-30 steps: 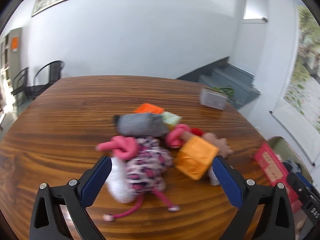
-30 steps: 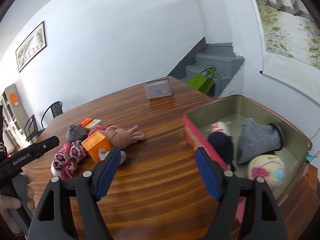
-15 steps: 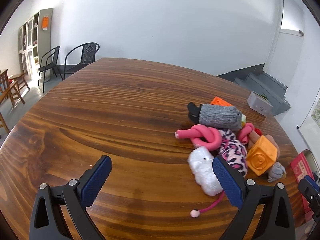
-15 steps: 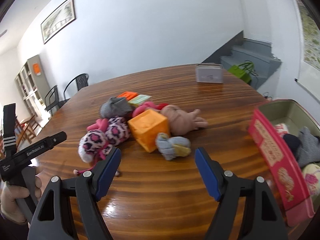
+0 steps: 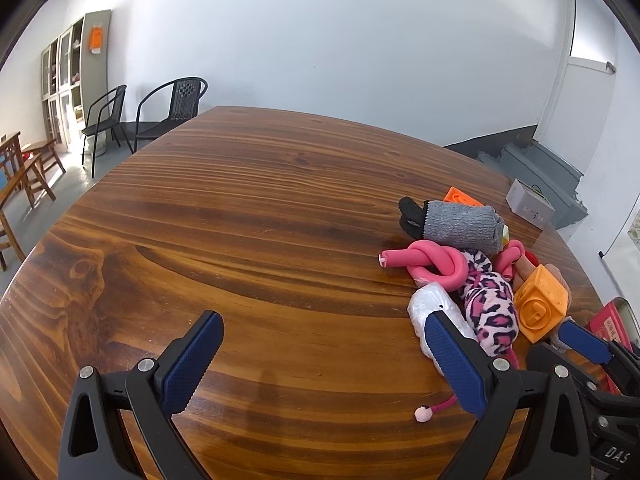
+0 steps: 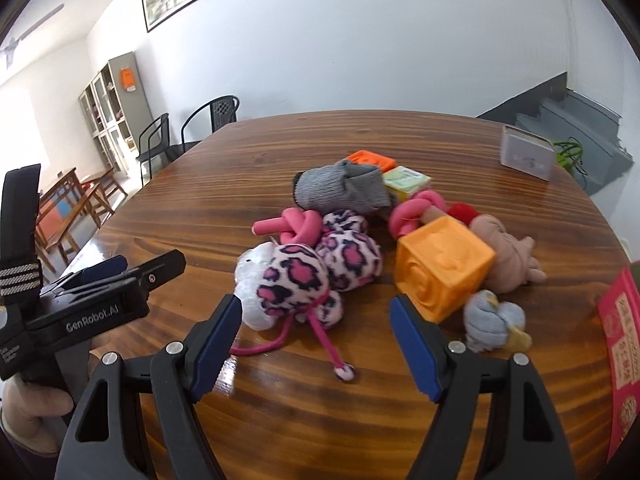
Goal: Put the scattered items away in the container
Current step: 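Return both grippers to the pile of remaining items, then grasp the pink-leopard plush with the right gripper while the left grasps the bubble-wrap bundle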
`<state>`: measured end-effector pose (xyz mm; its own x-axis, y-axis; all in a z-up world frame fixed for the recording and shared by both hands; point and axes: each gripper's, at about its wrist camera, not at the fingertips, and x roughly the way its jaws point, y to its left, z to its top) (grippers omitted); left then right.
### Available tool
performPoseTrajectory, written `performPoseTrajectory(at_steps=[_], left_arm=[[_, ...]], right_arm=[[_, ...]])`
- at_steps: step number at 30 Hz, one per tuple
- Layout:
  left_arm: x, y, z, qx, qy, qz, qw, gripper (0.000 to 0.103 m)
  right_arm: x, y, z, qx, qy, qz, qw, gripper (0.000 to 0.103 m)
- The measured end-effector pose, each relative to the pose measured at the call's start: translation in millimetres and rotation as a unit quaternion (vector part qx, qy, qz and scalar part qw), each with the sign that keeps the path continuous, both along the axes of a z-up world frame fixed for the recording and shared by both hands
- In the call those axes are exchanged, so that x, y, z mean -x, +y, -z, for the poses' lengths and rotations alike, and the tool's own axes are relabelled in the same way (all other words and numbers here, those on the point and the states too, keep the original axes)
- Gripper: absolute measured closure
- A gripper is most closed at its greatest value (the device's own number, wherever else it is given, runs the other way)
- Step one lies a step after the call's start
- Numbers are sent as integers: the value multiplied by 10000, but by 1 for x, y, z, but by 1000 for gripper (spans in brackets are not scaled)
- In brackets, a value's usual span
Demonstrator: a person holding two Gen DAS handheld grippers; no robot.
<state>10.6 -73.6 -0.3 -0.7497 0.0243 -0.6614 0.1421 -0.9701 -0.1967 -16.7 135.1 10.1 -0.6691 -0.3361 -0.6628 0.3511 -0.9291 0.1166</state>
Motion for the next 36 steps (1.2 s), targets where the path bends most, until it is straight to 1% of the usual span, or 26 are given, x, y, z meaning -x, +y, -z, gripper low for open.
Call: performPoseTrajectory(at_steps=[6,8,12,17,19,20,23,27,30,36], left_arm=[[0,-4,3,42,-46,-31,10000,1],[1,-6,5,76,-107,-110,9999,1],[2,-11,8,-26,-167,-178,9997,1],[4,-10,10,4,-169,-209,9996,1],[6,-9,12,4,-195,-187,9996,1],[6,-8,12,13,-204,-176,9996,1],[8,-4,14,-37,-196,-103,9997,1],[11,1,13,-271,-158,91,9995,1],[18,11,13,-378,-184,268,9988,1],[31,35,13,-426,-276,491,9975,1]], right_arm=[[20,-19,9,-178,-68,-80,9998,23],[25,-22,13,-220,-110,-75,9997,23],[35,-23,22,-221,-276,-64,9994,24],[47,-16,31,-72,-543,-55,9985,36],[50,-12,32,-39,-593,-27,9982,44],[50,-10,32,-40,-610,-12,9981,48],[47,-4,32,-92,-589,55,9982,51],[37,2,31,-218,-525,115,9983,53],[29,11,30,-265,-507,157,9982,53],[16,37,29,-208,-516,449,9974,53]])
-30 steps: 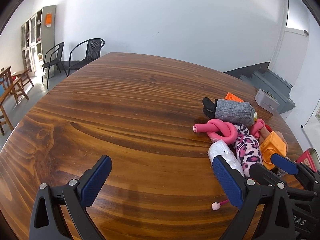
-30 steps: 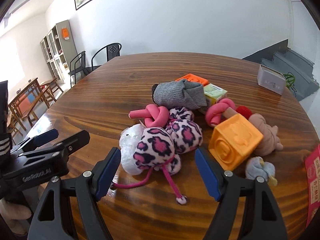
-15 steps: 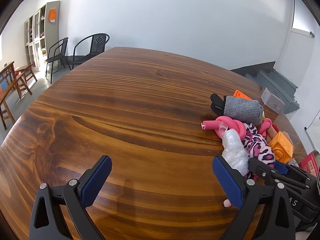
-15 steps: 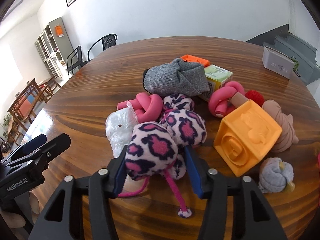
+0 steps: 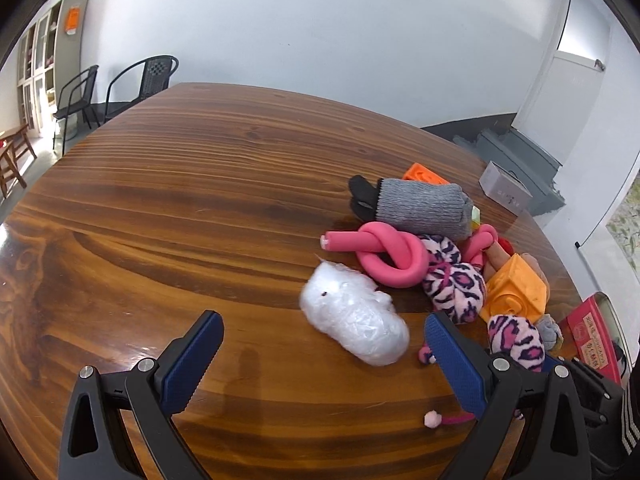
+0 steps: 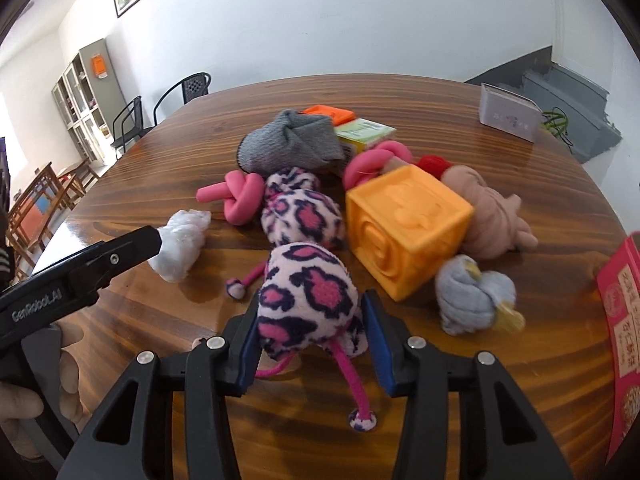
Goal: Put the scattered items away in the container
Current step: 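Grasp the pink-leopard plush with the right gripper while the left grasps the bubble-wrap bundle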
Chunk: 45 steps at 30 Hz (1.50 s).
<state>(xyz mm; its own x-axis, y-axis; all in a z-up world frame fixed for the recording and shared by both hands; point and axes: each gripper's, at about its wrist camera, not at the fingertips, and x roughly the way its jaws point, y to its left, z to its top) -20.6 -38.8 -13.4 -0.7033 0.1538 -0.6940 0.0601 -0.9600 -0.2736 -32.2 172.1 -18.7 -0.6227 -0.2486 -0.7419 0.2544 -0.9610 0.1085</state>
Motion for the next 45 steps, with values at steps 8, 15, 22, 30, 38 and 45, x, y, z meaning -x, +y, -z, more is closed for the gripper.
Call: performPoseTrajectory(at_steps=[8,15,22,30,38,45], left_arm=[[22,18,4,427,-109,-55,9990,1],[41,27,21,502,-481,47,9976,30],[36,25,21,518,-399,141,9978,52],[20,31,13,723,-168,224,9970,58],[4,36,-8,682,198,362,9968,58],[-4,41,-17,609,331,449,9966,58]], right_arm=[[-6,20,0,206,-44,152,9997,53],[-6,22,-1,260,-75,156,9995,53],[-8,21,-3,227,13,192,9996,55],[-9,20,-4,181,100,191,9996,60],[-15,24,-12,339,261,193,9989,61],[-18,26,-17,367,367,242,9984,61]])
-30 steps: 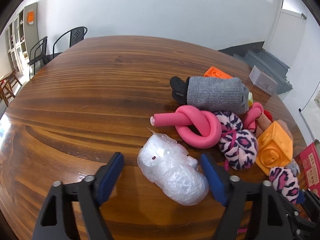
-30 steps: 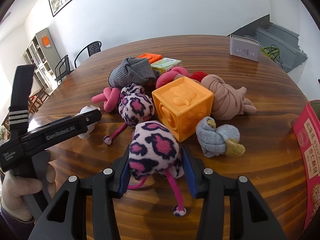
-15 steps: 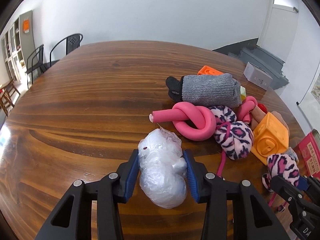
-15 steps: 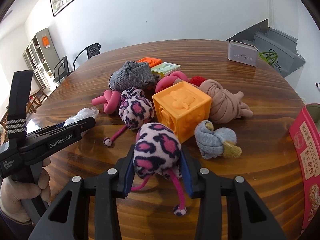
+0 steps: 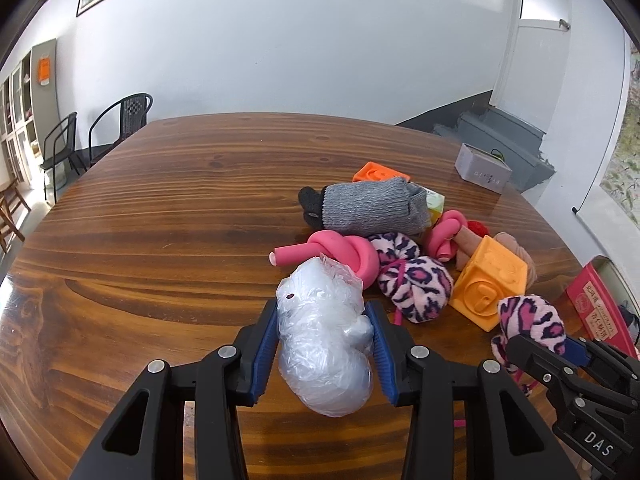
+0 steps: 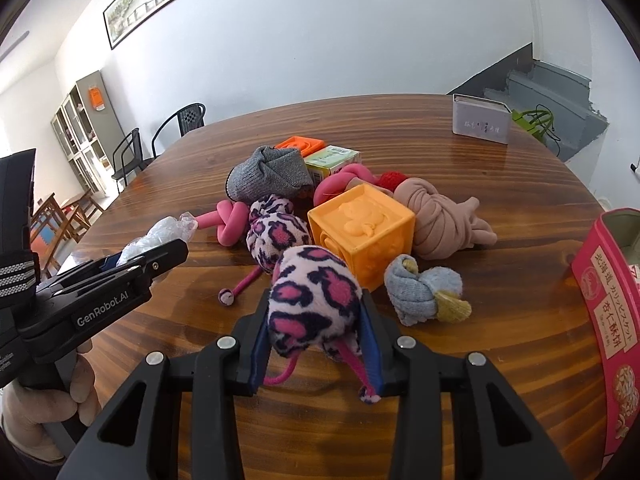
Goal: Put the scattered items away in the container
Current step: 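Grasp the pink-leopard plush with the right gripper while the left grasps the bubble-wrap bundle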
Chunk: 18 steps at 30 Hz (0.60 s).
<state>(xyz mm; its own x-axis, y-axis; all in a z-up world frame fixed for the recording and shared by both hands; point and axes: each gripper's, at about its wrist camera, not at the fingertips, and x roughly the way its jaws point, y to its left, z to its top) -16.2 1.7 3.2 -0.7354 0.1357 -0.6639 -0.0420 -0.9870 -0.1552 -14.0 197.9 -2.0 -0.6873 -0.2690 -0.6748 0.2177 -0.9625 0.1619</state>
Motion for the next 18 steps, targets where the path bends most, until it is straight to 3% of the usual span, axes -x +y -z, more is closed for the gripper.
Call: performPoseTrajectory(at_steps=[18], left_arm=[[-25,19,-19,26,393,113,9992,59]], right_arm=[[-18,15,-21,101,535,401,9977,61]])
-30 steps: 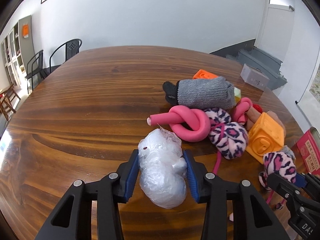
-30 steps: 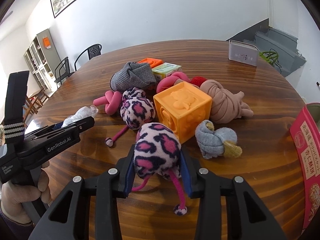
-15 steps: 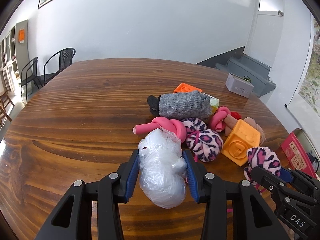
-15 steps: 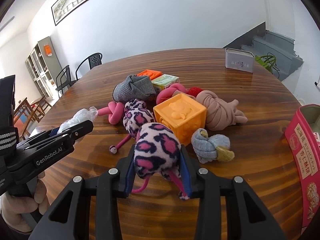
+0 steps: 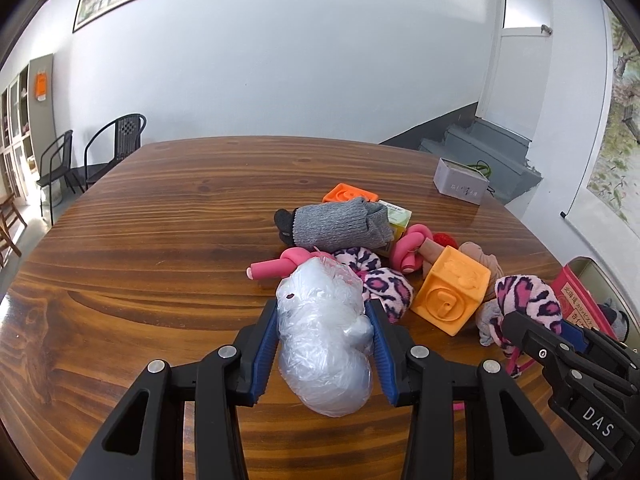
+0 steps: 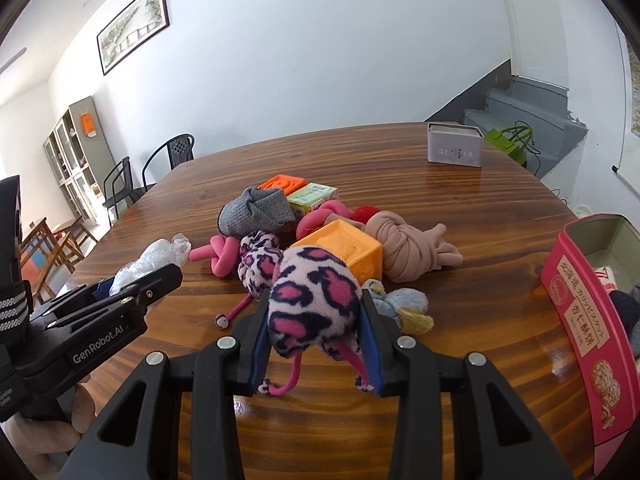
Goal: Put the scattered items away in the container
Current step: 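Grasp the pink-leopard plush with the right gripper while the left grasps the bubble-wrap bundle, then carry the plush and bubble-wrap bundle into the pink tin and release both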
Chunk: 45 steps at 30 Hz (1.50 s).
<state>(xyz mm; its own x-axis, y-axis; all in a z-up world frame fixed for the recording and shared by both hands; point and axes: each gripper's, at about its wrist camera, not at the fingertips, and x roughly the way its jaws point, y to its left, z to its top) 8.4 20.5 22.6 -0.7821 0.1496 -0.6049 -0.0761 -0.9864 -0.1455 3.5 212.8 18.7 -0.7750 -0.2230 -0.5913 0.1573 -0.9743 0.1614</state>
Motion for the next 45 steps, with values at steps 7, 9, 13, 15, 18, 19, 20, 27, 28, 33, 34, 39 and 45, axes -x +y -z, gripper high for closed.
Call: performPoseTrajectory(at_steps=[7,9,13,15,18,19,20,27,28,33,34,39,45], left_arm=[[-9,10,-4,-4,99,41,9999,59],[-11,13,-5,-14,112,67,9999,59],[-15,20,-6,-47,115,120,9999,59],[-16,23,-6,-60,113,142,9998,59],[-18,30,-6,-52,108,201,9997,59],[-18,32,-6,-44,107,224,9997,59],[-18,35,-6,-29,103,257,9996,58],[-17,67,-9,7,68,626,9980,58],[-17,73,-11,13,77,687,9976,59],[-17,102,-21,53,136,991,9950,58],[-17,109,-23,50,144,1062,9942,58],[-15,142,-35,53,182,1382,9902,58],[-15,186,-49,29,309,1789,9834,58]], right_arm=[[-9,11,-4,98,132,211,9996,61],[-11,13,-5,108,171,270,9994,61],[-17,19,-7,123,254,374,9989,61],[-20,22,-7,144,287,416,9986,61],[-26,32,-7,227,324,530,9978,61],[-28,37,-8,272,334,577,9974,61],[-30,42,-9,314,348,632,9969,61],[-52,92,-23,479,545,1195,9902,61],[-55,100,-27,488,595,1276,9888,61],[-74,141,-47,483,878,1693,9805,61],[-78,150,-51,469,938,1783,9784,61],[-90,185,-63,415,1092,2141,9698,61],[-97,220,-70,408,1160,2464,9613,61]])
